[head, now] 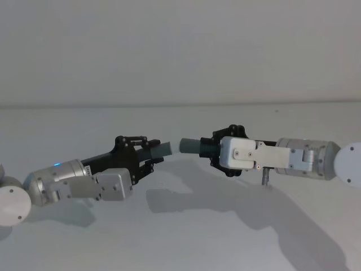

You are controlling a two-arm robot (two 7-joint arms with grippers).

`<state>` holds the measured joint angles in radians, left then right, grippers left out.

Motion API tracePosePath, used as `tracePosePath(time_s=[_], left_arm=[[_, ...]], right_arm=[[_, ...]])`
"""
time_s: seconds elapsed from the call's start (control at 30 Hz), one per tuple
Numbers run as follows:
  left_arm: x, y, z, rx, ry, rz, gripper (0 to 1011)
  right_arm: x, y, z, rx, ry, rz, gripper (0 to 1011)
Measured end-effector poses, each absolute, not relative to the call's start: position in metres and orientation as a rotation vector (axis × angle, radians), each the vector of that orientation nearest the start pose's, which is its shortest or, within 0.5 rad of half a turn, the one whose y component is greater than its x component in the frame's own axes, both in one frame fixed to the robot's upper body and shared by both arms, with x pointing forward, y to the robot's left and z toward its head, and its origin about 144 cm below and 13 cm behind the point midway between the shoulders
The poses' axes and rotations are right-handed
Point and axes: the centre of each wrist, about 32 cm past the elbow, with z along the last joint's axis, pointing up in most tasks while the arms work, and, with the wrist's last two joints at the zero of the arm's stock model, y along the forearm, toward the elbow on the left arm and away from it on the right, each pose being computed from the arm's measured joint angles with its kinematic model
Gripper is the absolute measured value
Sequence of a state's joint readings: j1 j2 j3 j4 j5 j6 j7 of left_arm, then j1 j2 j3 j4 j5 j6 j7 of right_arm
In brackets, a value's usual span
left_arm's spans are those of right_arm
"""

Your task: Use both hands to pick up one end of the pipe from the table, align the ends, and insert them.

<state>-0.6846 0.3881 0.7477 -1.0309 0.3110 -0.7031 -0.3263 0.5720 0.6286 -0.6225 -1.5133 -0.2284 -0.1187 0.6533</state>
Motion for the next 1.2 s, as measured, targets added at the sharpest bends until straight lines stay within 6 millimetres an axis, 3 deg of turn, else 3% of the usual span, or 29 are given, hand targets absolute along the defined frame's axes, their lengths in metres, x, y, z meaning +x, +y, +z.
tracePosePath(time_s=[1.2], left_arm=[[0.6009, 0.2223, 1.1877, 0.289, -1.03, 0.379, 348]], right_arm=[[0.56, -0.255, 1.2766, -0.674, -0.8, -0.395, 249]])
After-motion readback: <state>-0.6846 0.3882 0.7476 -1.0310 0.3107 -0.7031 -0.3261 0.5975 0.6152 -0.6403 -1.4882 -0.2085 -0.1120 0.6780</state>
